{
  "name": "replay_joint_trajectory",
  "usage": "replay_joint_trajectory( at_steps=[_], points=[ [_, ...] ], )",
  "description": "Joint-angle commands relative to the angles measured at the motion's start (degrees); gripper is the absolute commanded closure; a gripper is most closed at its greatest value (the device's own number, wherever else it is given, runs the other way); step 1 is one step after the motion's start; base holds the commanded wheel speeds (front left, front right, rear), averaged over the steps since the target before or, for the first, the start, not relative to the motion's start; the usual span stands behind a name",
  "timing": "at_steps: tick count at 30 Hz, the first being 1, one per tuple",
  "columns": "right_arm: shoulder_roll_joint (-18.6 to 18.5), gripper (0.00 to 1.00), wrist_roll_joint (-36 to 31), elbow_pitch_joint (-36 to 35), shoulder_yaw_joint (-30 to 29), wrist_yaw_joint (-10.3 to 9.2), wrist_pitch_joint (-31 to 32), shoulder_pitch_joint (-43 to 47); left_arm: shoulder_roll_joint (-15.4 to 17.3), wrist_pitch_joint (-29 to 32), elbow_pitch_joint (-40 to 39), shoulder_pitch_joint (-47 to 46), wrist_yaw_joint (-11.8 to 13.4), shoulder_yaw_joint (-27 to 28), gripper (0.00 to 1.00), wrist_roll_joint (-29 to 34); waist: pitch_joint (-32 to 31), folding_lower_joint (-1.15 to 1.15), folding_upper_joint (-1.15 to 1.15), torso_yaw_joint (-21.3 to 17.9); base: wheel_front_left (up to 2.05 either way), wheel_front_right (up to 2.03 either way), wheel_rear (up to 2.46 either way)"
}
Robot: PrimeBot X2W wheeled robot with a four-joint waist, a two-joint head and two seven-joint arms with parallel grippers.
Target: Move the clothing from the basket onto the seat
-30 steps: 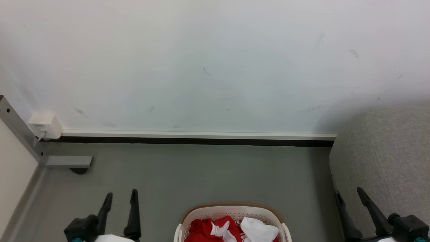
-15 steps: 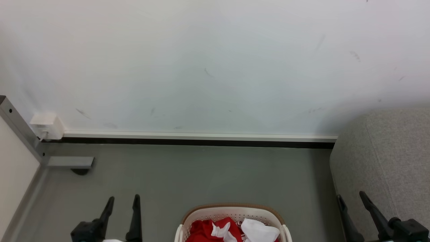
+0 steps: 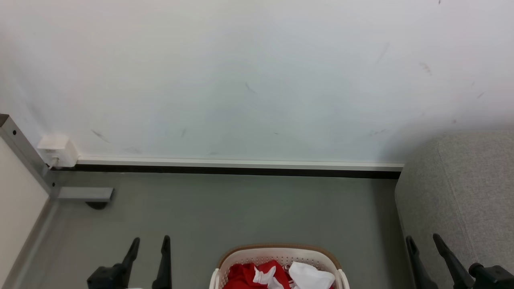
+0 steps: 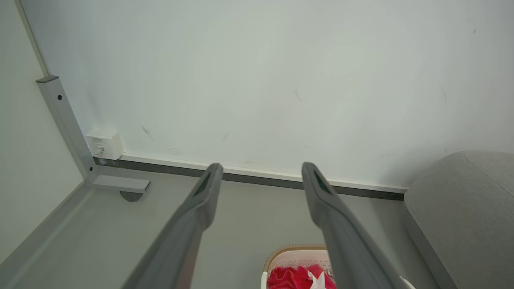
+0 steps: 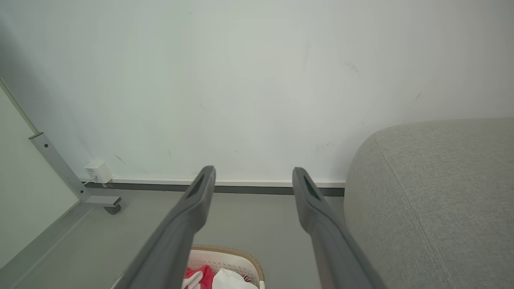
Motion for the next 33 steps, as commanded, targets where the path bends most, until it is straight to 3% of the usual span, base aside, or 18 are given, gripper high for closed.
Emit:
replay_joint_trajectory(
  at_steps=[1, 33],
  points=[
    [-0.24, 0.0, 0.37, 0.26, -0.08, -0.12, -0.21, 0.55, 0.4, -0.06, 0.17, 0.42, -0.12, 0.08, 0.0, -0.52, -0.02, 0.0, 0.0, 0.02, 0.0, 0.0, 0.0],
    [-0.72, 0.0, -2.11, 1.37, 0.51, -0.12, -0.21, 0.36, 0.39, -0.05, 0.42, 0.56, -0.01, -0.07, 0.0, -1.58, 0.17, 0.0, 0.0, -0.31, 0.0, 0.0, 0.0]
  ],
)
